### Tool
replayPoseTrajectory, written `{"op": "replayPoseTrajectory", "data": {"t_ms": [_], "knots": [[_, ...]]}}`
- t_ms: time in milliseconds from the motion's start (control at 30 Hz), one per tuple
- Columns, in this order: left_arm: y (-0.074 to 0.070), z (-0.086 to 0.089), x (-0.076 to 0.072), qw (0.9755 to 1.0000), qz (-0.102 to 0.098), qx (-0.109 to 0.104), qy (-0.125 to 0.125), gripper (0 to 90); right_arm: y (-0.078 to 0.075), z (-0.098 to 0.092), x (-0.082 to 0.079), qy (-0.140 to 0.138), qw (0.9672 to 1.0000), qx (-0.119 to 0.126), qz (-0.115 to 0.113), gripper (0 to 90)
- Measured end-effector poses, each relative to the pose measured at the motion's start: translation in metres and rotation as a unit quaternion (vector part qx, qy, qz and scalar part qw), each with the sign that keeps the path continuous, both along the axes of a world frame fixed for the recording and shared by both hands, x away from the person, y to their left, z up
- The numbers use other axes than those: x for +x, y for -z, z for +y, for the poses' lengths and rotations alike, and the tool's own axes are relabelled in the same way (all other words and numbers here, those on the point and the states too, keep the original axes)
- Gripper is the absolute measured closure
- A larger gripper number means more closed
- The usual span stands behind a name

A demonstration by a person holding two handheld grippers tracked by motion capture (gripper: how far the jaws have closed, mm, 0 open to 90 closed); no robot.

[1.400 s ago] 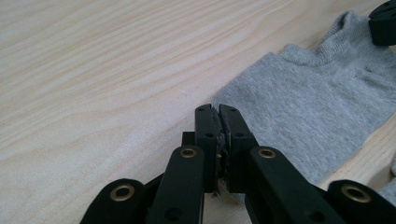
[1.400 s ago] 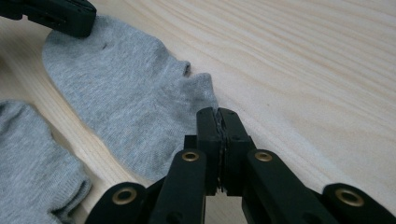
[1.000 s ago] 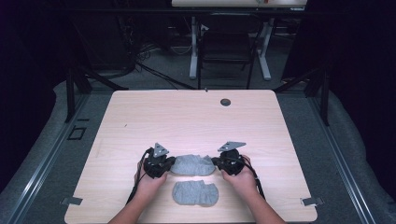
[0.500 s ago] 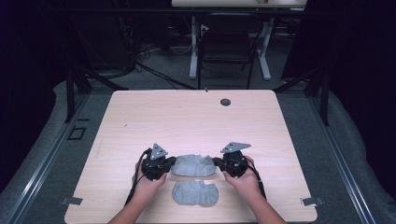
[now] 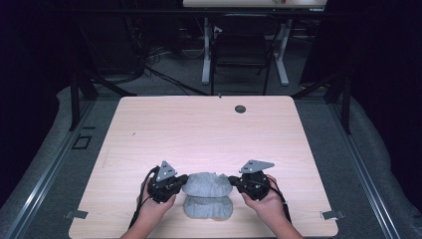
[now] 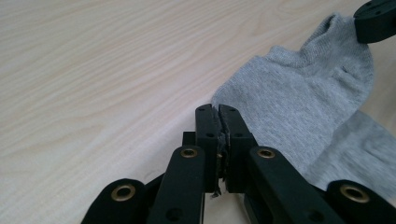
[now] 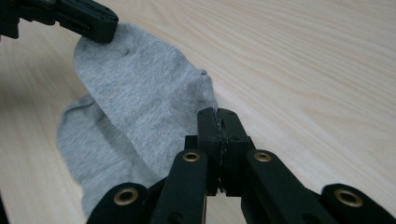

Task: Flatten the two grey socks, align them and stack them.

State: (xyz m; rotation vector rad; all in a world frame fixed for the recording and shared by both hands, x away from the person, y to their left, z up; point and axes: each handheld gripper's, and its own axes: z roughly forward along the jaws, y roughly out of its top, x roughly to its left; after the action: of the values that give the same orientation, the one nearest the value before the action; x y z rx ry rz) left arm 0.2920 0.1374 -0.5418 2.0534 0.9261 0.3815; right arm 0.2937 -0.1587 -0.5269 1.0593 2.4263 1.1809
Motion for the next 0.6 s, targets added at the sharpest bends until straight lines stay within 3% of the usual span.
{"op": "replayPoseTrajectory", "data": {"t_ms": [333,600], "knots": [[0.006,0.004,-0.021,0.9999,0.009,-0.012,0.004,87.7,0.002,-0.002,-0.025,-0.007,1.0,0.005,0.003,89.1],[0.006,0.007,-0.029,0.9997,0.013,-0.015,0.013,87.7,0.005,-0.003,-0.037,-0.01,0.9999,0.003,0.008,89.1]]}}
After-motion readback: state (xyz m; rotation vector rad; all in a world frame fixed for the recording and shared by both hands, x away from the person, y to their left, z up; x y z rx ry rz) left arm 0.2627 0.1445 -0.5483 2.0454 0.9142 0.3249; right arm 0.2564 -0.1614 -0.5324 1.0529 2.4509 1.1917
